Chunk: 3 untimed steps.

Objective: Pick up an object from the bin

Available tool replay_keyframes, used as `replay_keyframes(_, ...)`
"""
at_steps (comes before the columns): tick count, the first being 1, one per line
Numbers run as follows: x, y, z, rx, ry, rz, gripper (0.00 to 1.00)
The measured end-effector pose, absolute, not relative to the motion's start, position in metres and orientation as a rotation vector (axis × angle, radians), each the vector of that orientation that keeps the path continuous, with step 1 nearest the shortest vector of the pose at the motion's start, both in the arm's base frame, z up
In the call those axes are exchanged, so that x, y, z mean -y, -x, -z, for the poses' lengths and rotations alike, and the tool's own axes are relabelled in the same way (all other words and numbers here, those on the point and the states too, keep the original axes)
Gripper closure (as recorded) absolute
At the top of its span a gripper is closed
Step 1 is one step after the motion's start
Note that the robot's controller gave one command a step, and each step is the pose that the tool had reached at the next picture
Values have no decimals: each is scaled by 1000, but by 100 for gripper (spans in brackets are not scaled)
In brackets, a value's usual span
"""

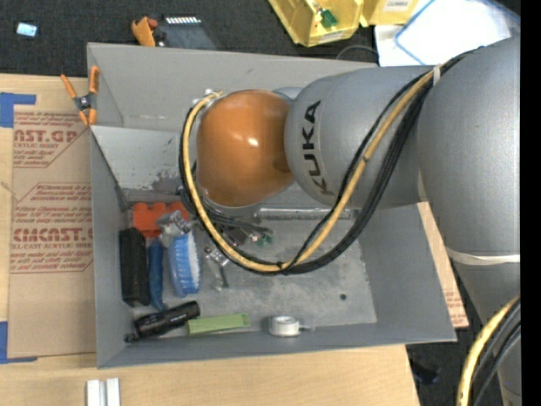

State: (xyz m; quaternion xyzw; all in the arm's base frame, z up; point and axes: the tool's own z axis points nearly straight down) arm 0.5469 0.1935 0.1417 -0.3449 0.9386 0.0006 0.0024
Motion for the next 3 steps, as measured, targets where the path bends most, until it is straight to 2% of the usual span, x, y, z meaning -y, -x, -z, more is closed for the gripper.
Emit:
replay_keyframes(1, -193, -552, -94, -2779, 1446, -2, 0)
replay_keyframes(2, -207, -570, -75, -2561, 1773, -2, 100)
replay_keyframes(3, -207, -570, -76, -2561, 1773, -2, 100)
